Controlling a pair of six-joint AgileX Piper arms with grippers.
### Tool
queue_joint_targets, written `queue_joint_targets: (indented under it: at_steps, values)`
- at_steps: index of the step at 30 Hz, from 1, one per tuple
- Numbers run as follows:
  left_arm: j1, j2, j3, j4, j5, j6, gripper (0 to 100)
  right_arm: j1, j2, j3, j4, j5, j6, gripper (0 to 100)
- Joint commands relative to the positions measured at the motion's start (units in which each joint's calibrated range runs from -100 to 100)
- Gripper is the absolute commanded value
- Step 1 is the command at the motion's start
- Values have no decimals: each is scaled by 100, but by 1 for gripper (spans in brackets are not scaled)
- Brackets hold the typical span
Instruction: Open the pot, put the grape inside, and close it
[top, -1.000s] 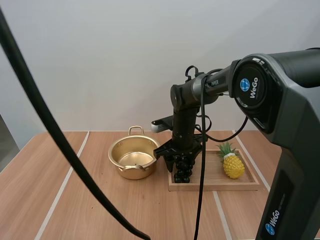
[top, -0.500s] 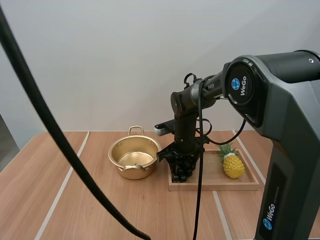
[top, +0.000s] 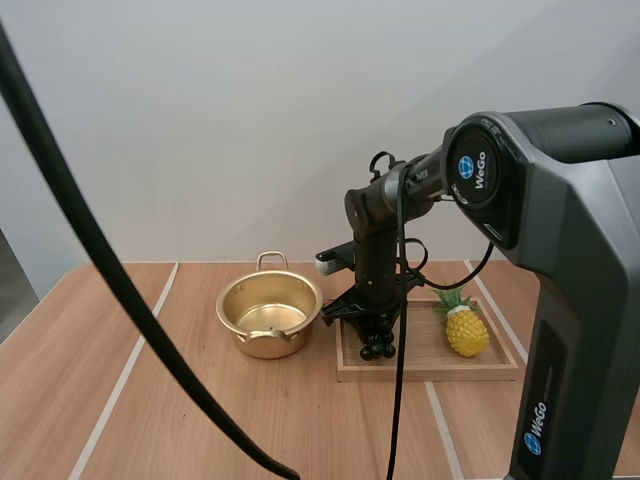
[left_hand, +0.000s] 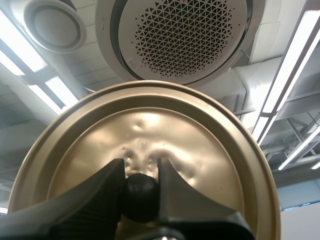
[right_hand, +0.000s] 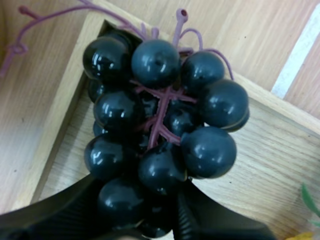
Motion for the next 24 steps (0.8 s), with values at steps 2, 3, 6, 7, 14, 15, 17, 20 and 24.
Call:
queue_joint_targets:
  at_steps: [2, 3, 6, 7, 14, 15, 17, 20, 24]
  values:
    - [4, 39, -12, 73, 14, -12, 0, -11, -248, 38, 70, -862, 40, 0]
    - [4, 39, -12, 73, 14, -12, 0, -11, -384, 38, 45, -908, 40, 0]
    - [4, 39, -12, 73, 14, -12, 0, -11, -864, 11, 45, -973, 40, 0]
    - [4, 39, -12, 73, 14, -12, 0, -11, -1039, -46, 45, -944, 40, 0]
    - [4, 39, -12, 86, 14, -12, 0, -11, -2155, -354, 45, -662, 30, 0]
    - [4, 39, -12, 86, 14, -12, 0, -11, -2285, -417, 40, -589, 30, 0]
    - [4, 39, -12, 85, 87, -12, 0, -11, -2482, -514, 40, -428, 30, 0]
    - [4, 39, -12, 95, 362, -12, 0, -11, -2740, -743, 40, -82, 6, 0]
    - [4, 39, -12, 209, 640, -12, 0, -11, -3012, -1046, 40, 295, -1, 0]
